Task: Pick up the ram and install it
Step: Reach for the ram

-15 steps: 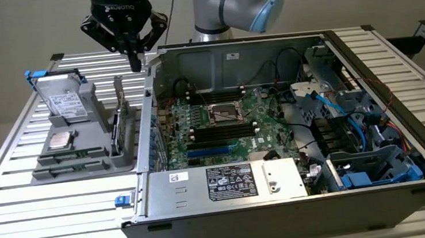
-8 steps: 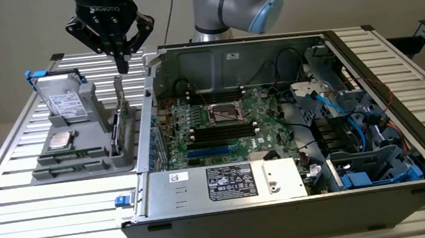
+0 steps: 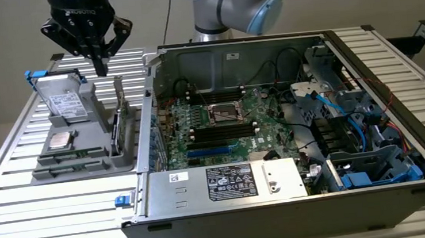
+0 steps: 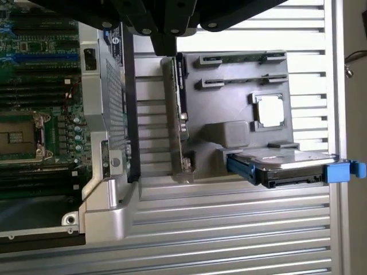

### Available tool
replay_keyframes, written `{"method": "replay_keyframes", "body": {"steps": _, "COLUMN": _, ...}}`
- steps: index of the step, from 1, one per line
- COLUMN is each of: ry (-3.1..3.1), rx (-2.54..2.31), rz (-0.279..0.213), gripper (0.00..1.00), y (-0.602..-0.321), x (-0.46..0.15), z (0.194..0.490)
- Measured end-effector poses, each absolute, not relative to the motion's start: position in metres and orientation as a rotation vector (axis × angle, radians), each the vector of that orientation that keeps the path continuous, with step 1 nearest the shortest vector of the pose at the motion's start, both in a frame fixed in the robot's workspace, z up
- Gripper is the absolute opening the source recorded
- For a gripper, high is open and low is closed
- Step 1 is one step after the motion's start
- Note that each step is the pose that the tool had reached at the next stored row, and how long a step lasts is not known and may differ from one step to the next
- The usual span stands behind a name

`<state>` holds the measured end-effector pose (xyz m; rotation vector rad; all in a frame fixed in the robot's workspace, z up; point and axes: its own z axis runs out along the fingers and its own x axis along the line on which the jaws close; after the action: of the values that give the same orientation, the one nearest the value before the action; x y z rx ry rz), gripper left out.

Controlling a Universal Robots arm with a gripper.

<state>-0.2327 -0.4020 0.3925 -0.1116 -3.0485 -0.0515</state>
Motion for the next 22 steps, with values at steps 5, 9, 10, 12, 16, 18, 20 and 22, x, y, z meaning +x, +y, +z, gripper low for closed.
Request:
{"method": "replay_keyframes", "body": {"steps": 5, "ry": -3.034, "rx": -0.111, "rz": -0.051, "gripper": 0.11, "y": -0.404, "x": -0.254, "z": 0.392}}
{"method": "replay_keyframes", "body": {"steps": 9, "ry": -3.018, "rx": -0.111, "rz": -0.049, "gripper": 0.11, "y": -0.406, "x": -0.270, "z": 0.391}}
{"method": "replay_keyframes", "body": {"steps": 10, "ry": -3.013, "rx": -0.111, "rz": -0.049, "gripper": 0.11, "y": -0.406, "x": -0.274, "z": 0.390}}
{"method": "replay_keyframes", "body": {"steps": 12, "ry": -3.002, "rx": -0.111, "rz": -0.048, "gripper": 0.11, "y": -0.408, "x": -0.281, "z": 0.388}}
{"method": "replay_keyframes", "body": {"steps": 16, "ry": -2.984, "rx": -0.111, "rz": -0.047, "gripper": 0.11, "y": -0.410, "x": -0.295, "z": 0.383}}
{"method": "replay_keyframes", "body": {"steps": 18, "ry": -2.977, "rx": -0.109, "rz": -0.046, "gripper": 0.11, "y": -0.412, "x": -0.298, "z": 0.380}}
{"method": "replay_keyframes", "body": {"steps": 20, "ry": -2.971, "rx": -0.105, "rz": -0.046, "gripper": 0.11, "y": -0.413, "x": -0.301, "z": 0.376}}
{"method": "replay_keyframes", "body": {"steps": 22, "ry": -2.966, "rx": -0.101, "rz": -0.045, "gripper": 0.11, "y": -0.415, "x": -0.304, "z": 0.373}}
